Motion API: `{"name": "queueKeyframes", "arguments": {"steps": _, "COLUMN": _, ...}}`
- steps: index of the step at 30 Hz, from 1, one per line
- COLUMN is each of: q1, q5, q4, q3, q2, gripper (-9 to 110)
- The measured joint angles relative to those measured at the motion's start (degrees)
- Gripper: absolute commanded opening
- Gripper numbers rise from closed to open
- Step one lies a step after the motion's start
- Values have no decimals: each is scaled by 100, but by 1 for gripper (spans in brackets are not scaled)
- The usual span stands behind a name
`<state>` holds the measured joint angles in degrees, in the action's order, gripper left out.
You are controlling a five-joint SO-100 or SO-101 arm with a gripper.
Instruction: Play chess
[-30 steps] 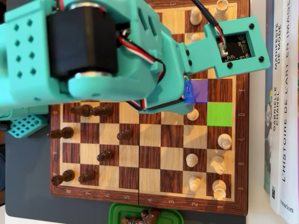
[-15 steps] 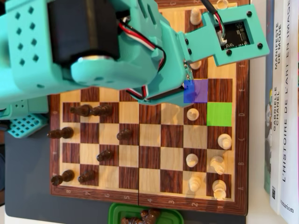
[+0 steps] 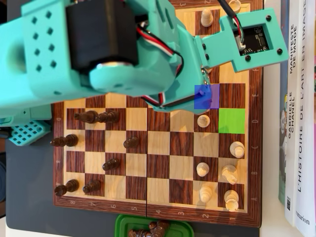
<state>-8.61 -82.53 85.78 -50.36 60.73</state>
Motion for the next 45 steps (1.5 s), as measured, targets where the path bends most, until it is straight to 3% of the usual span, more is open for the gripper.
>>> {"name": "queueKeyframes", "arguments": {"steps": 45, "q1": 176, "q5": 0, "q4": 0, "q3": 132, "q2": -343, "gripper": 20}}
